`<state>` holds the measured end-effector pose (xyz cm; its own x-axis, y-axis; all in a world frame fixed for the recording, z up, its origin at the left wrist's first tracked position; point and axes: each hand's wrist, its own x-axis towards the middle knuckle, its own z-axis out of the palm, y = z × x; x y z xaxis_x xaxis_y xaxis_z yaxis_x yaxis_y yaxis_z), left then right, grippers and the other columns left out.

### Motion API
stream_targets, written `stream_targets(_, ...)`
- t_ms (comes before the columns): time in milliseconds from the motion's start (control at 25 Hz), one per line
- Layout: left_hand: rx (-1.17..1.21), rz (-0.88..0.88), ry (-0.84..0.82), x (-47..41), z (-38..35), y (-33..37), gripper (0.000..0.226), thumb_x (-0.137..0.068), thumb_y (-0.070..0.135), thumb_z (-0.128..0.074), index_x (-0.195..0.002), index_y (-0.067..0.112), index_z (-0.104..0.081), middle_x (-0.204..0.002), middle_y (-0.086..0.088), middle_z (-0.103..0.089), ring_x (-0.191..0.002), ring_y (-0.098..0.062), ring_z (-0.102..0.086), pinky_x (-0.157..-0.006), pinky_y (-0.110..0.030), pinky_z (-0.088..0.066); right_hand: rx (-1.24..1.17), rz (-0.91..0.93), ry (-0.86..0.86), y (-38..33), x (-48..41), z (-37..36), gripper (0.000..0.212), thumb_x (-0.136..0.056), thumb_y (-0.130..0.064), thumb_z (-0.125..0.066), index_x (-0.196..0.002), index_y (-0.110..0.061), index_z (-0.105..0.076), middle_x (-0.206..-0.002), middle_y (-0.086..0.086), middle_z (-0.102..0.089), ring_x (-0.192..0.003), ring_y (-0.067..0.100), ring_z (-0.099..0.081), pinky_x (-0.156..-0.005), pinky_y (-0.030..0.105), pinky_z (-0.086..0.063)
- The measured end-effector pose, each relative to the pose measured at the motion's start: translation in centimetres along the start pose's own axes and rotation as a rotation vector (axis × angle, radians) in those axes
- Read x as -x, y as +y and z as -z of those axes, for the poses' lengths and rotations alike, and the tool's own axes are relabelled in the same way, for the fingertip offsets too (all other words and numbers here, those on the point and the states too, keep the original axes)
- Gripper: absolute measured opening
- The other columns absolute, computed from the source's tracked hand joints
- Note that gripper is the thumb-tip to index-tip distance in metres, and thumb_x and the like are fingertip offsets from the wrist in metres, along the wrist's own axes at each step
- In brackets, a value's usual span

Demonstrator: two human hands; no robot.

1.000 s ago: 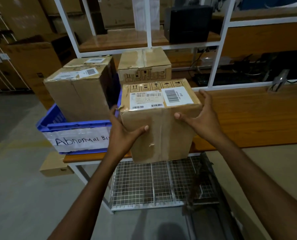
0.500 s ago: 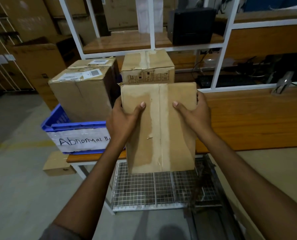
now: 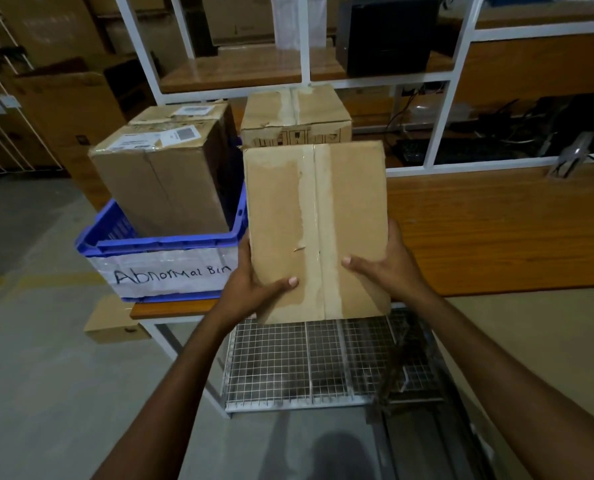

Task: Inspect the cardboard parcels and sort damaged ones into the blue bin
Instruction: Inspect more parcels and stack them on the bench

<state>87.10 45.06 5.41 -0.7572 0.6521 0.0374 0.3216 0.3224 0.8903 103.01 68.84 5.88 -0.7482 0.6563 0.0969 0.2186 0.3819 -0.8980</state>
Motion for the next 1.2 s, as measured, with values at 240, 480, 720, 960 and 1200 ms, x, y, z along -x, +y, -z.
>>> stream_targets(240, -0.044, -0.058, 0.068, 1.7, 0.6, 1.9, 0.116, -0.072, 0.060, -0.089, -0.161, 0.052, -0.015, -0.149, 0.017, -0.051, -0.129, -0.012, -0.057, -0.109, -0.047, -0.052, 0.009, -0.021, 0.042, -0.9, 1.8, 0.7, 0.102, -0.076, -0.052, -0.087, -0.155, -0.027, -0.027, -0.132, -0.009, -0.053, -0.123, 0.021, -0.056, -0.095, 0.037, -0.047)
stream_targets(480, -0.219, -0.154, -0.043, 3.3, 3.9, 6.5, 0.138, -0.059, 0.070, -0.092, -0.161, 0.051, -0.001, -0.155, 0.014, -0.043, -0.135, -0.018, -0.052, -0.109, -0.048, -0.050, 0.011, 0.003, 0.017, -4.4, 3.4, 2.5, 0.116, -0.068, -0.050, -0.092, -0.158, -0.031, -0.021, -0.129, -0.016, -0.048, -0.123, 0.017, -0.052, -0.095, 0.038, -0.047)
stream_targets(720, -0.395, -0.234, -0.124, 6.5, 6.1, 9.4, 0.144, -0.060, 0.078, -0.083, -0.157, 0.058, 0.022, -0.169, 0.012, -0.029, -0.139, -0.015, -0.048, -0.110, -0.042, -0.050, -0.002, -0.002, -0.246, -6.5, 6.0, 5.6, 0.155, -0.049, -0.061, -0.097, -0.160, -0.044, 0.010, -0.146, -0.018, -0.029, -0.132, 0.010, -0.039, -0.104, 0.034, -0.040)
stream_targets(960, -0.500, -0.351, 0.062, 8.6, 6.1, 11.5, 0.102, -0.067, 0.090, -0.069, -0.156, 0.051, -0.037, -0.139, 0.031, -0.050, -0.118, -0.004, -0.060, -0.086, -0.030, -0.056, -0.012, 0.066, -0.327, -7.0, 7.4, 7.0, 0.127, -0.056, -0.059, -0.094, -0.161, -0.047, -0.022, -0.140, -0.040, -0.032, -0.126, -0.008, -0.043, -0.093, 0.023, -0.047)
stream_targets(1200, -0.329, -0.322, 0.245, 8.8, 5.4, 12.9, 0.075, -0.073, 0.084, -0.071, -0.138, 0.050, -0.056, -0.112, 0.037, -0.061, -0.111, -0.002, -0.065, -0.087, -0.038, -0.059, -0.099, 0.127, -0.120, -8.3, 8.2, 7.2, 0.090, -0.063, -0.053, -0.086, -0.146, -0.041, -0.053, -0.136, -0.031, -0.049, -0.118, -0.008, -0.053, -0.080, 0.017, -0.057)
